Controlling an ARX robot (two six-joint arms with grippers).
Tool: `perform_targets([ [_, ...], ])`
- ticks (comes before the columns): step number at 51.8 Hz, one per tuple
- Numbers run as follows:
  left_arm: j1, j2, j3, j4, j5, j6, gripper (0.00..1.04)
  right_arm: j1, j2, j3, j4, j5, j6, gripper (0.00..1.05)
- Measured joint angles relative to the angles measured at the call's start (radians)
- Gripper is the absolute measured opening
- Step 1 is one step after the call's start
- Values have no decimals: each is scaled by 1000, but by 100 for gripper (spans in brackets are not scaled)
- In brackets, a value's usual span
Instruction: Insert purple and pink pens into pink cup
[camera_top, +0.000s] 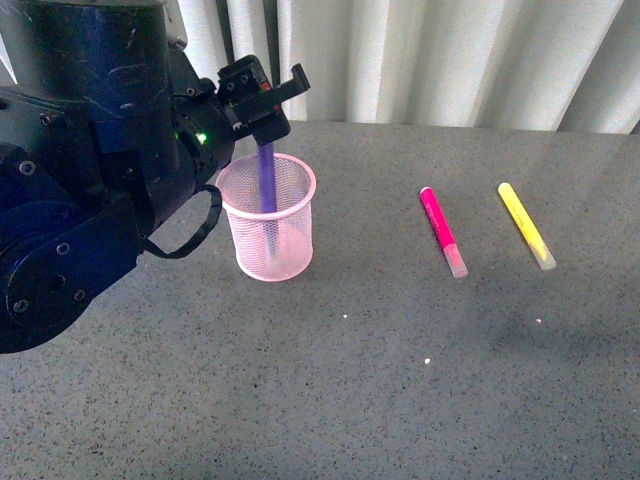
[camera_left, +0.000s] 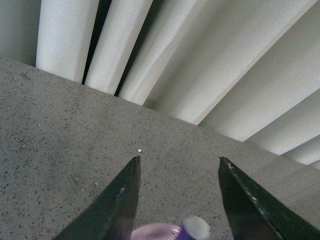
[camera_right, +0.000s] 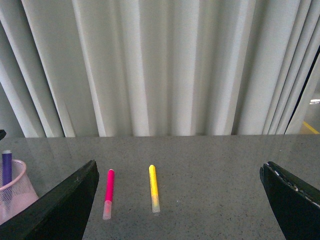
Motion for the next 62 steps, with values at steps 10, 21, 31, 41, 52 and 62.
perform_targets([
  [10, 7, -93, -38, -31, 18, -10, 79, 0, 0, 0, 0, 0, 0, 98],
  [21, 61, -287, -76, -330, 160, 97, 97, 0, 0, 0, 0, 0, 0, 98],
  [31, 197, -490, -123, -734, 367, 263, 98, 0, 0, 0, 0, 1, 0, 98],
  [41, 247, -619, -162, -787, 394, 323, 98, 0, 0, 0, 0, -2, 0, 98],
  [52, 227, -572, -326, -320, 118, 430, 79, 0, 0, 0, 0, -1, 0, 98],
  [62, 260, -657, -518, 10, 92, 475, 46, 0, 0, 0, 0, 0, 0, 98],
])
